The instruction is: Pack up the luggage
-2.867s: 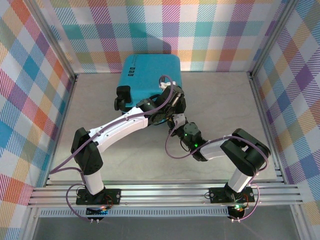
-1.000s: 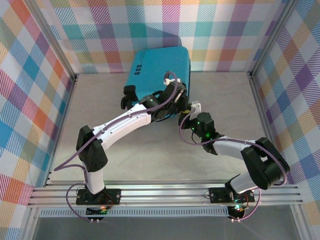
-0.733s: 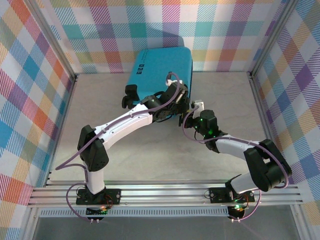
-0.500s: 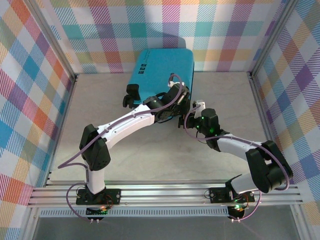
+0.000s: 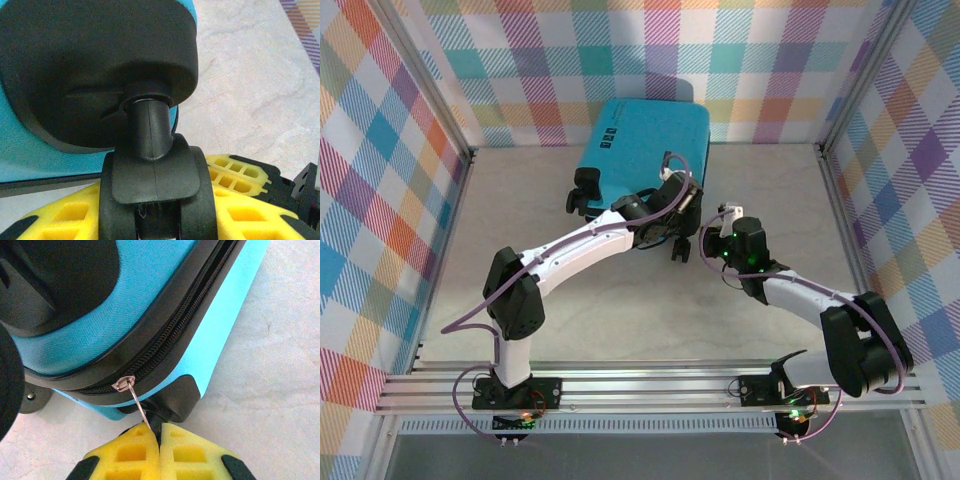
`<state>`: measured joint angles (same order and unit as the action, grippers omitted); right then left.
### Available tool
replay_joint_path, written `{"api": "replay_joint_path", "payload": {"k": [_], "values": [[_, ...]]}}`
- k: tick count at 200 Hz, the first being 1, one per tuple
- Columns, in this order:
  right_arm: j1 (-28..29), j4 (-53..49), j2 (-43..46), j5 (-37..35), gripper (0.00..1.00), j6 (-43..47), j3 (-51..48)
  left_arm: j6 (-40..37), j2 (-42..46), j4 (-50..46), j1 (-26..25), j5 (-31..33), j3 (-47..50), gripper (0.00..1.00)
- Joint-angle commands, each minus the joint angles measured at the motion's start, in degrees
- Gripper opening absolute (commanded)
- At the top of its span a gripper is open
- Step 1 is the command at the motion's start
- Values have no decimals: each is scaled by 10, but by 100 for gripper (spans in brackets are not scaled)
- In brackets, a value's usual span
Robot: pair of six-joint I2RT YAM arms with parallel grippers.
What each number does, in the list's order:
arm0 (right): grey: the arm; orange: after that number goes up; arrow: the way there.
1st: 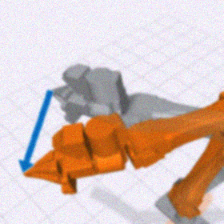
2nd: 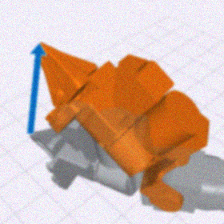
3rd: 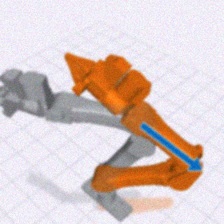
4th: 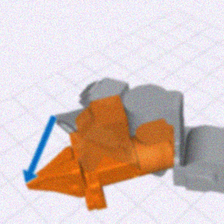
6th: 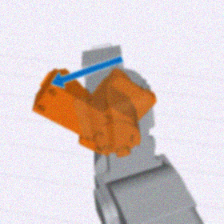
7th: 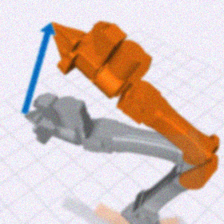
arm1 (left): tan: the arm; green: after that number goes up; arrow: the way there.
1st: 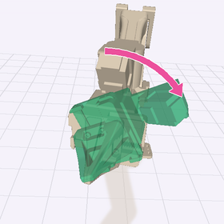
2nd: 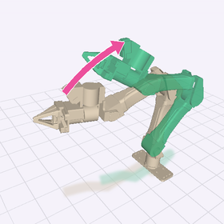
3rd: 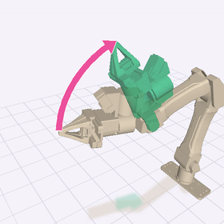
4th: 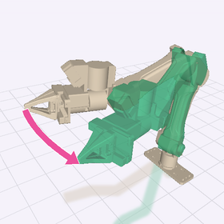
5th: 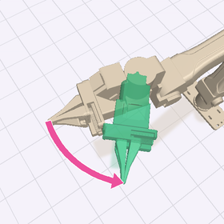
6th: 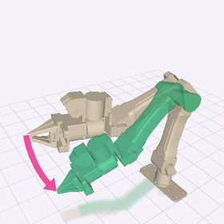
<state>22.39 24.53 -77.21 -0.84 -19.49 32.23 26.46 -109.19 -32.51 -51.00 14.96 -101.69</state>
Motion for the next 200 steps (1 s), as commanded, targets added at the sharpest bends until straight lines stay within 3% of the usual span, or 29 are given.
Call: {"api": "replay_joint_path", "payload": {"k": [1,117,200], "values": [[-47,-44,-18,-146,0,-19,15,-17,34,-2,17,61,1,0],[-96,-62,-134,-120,0,-12,124,-78,128,0,2,-22,114,0],[-143,-150,-252,-96,0,-11,298,-78,245,-28,-21,1,212,0]]}}
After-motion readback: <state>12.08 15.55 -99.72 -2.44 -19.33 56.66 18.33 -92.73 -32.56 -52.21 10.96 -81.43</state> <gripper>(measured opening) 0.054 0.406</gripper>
